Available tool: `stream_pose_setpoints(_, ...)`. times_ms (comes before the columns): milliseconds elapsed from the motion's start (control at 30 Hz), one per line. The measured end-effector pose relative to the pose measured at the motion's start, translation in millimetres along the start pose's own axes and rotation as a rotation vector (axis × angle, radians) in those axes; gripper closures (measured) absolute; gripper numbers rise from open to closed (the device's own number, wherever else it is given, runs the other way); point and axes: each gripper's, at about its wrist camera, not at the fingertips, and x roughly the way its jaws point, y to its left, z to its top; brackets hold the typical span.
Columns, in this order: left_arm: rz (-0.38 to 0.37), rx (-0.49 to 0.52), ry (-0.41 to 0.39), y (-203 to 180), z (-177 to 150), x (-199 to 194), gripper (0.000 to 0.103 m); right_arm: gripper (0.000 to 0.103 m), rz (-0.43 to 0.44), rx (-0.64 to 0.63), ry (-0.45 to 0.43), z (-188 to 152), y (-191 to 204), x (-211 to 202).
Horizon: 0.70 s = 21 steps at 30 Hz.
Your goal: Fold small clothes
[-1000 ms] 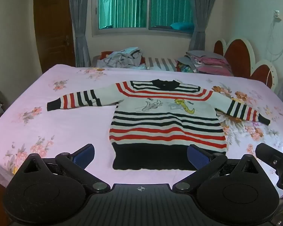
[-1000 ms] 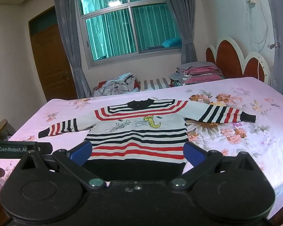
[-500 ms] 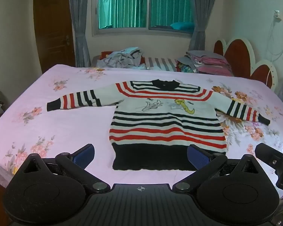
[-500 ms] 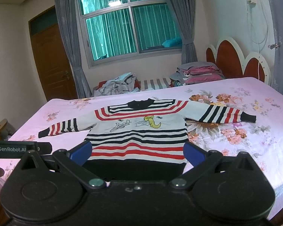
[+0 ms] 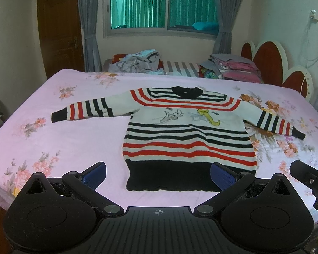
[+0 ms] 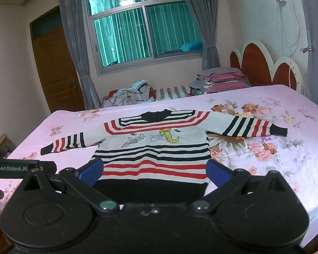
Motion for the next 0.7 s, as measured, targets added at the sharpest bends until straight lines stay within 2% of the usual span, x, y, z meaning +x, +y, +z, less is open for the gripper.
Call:
stream_pose_setpoints(233,0.001,0.002,0.02,2.1,5.7,15.1,0.0,0.0,-0.01,0.025,0.045,-2.8,1.4,10.6)
stream_pose_setpoints(700,-0.001,-0.005,0.051,10.1,22.2,60.4,0.0,0.0,-0.049,0.044,0.052,1.3,-1.7,45.3)
